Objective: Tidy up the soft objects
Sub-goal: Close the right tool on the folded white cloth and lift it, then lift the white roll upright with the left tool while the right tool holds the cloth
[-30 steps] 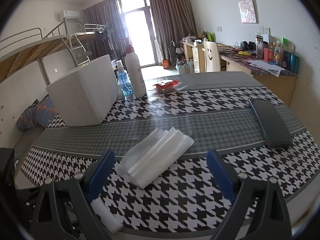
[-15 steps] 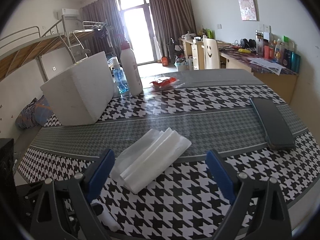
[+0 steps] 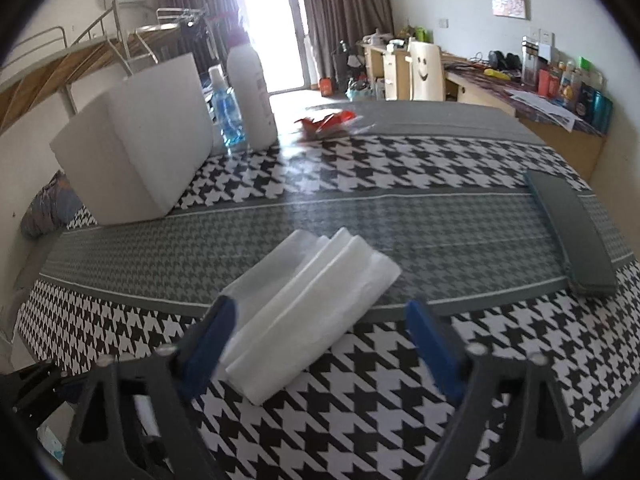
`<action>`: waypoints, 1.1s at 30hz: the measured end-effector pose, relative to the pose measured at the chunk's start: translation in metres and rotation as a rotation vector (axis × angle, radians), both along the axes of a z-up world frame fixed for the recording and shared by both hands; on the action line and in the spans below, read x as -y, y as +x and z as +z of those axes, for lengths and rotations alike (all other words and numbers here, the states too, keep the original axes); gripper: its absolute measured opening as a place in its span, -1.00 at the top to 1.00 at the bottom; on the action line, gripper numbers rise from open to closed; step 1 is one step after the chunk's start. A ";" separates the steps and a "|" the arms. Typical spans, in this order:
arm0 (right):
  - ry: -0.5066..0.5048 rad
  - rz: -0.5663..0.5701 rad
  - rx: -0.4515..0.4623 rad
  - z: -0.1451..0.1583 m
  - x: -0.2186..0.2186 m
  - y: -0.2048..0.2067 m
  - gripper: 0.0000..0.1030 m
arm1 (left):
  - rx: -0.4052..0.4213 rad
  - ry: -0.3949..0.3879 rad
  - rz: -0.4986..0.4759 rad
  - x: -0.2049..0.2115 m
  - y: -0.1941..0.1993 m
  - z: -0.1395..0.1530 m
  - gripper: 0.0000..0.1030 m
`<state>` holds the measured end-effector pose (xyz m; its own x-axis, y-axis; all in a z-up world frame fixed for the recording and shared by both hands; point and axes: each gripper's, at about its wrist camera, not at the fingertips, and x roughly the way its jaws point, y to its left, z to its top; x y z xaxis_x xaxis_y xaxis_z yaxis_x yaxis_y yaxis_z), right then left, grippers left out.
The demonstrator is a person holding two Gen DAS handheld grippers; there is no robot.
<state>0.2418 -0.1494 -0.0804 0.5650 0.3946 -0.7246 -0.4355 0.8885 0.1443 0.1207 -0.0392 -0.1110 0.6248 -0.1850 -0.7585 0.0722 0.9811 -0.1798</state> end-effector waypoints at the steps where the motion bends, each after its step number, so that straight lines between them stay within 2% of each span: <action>1: -0.014 0.011 -0.005 -0.002 -0.004 0.001 -0.56 | -0.001 -0.003 -0.001 0.000 -0.001 -0.001 -0.46; 5: -0.054 0.037 -0.038 -0.009 -0.015 0.004 -0.35 | -0.004 -0.001 0.006 0.001 -0.005 -0.001 -0.48; 11: -0.136 0.033 -0.006 -0.011 -0.027 0.003 -0.04 | -0.030 0.003 0.035 -0.004 -0.013 -0.003 -0.51; 14: -0.144 0.049 0.004 -0.011 -0.030 0.001 0.27 | -0.027 0.010 0.046 -0.006 -0.017 -0.002 -0.56; 16: -0.144 0.061 0.010 -0.011 -0.032 -0.001 0.60 | -0.021 0.009 0.046 -0.007 -0.020 -0.001 -0.64; 18: -0.136 0.067 0.010 -0.011 -0.032 -0.003 0.77 | -0.022 0.011 0.051 -0.008 -0.022 -0.001 -0.65; 26: -0.045 0.041 0.030 0.004 -0.008 -0.012 0.80 | -0.025 0.011 0.060 0.000 -0.033 0.003 -0.65; 33: -0.031 0.043 0.071 0.017 0.003 -0.028 0.80 | -0.054 -0.011 0.132 0.003 -0.037 0.001 -0.65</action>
